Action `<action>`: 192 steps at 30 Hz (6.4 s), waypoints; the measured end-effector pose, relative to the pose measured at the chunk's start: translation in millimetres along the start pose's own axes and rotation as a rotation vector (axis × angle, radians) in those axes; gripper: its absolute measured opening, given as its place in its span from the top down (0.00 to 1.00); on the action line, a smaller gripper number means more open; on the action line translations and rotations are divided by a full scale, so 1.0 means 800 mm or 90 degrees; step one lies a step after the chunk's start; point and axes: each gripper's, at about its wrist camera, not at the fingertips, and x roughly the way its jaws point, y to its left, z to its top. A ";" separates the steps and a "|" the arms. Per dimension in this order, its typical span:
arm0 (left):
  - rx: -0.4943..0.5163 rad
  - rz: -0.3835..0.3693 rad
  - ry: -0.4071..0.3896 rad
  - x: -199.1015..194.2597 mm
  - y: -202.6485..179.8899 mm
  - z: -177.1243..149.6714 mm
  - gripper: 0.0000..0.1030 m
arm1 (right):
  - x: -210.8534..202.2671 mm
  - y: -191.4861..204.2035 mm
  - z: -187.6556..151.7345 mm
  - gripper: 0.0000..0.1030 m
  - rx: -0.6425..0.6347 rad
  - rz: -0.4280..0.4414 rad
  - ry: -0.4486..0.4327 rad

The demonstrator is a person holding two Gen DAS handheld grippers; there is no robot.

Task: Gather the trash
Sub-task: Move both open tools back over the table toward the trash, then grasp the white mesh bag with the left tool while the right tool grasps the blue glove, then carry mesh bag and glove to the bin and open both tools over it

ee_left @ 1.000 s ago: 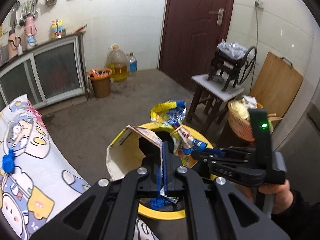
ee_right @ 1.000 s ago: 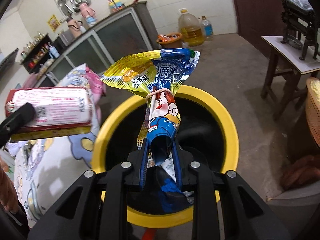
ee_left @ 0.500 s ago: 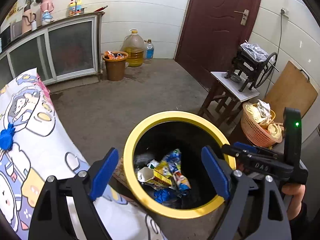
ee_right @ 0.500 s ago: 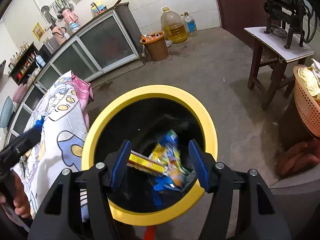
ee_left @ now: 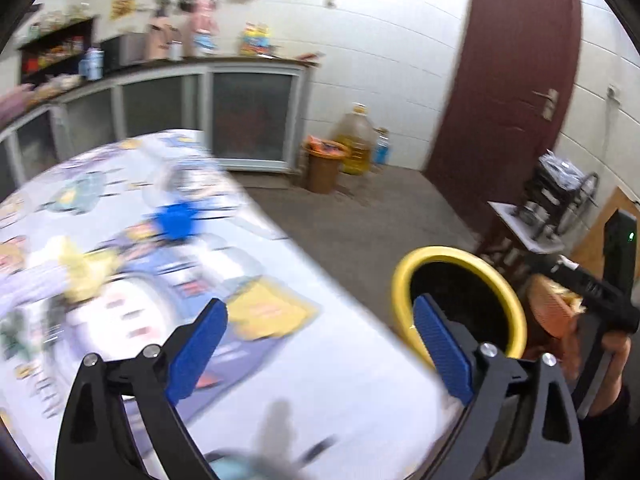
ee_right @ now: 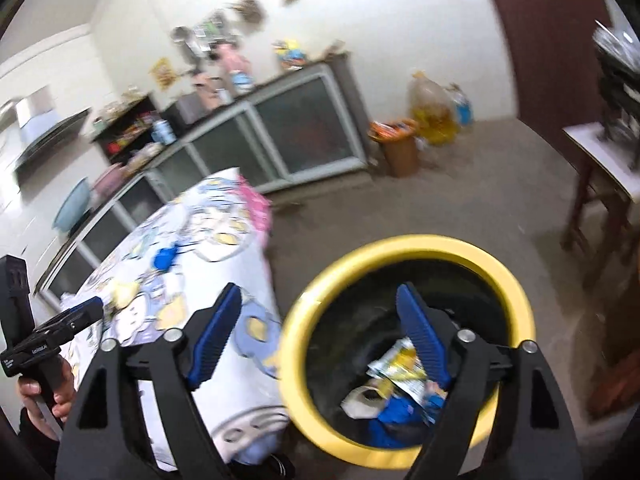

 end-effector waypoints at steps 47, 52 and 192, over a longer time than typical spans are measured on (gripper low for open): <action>-0.059 0.104 0.010 -0.005 0.353 0.005 0.08 | 0.423 0.367 0.013 0.16 -0.251 0.067 0.224; -0.069 0.109 0.002 -0.004 0.358 0.003 0.33 | 0.437 0.362 0.009 0.35 -0.237 0.060 0.255; -0.013 -0.096 0.013 0.131 -0.110 0.031 0.10 | 0.041 -0.103 -0.031 0.39 0.086 -0.195 0.091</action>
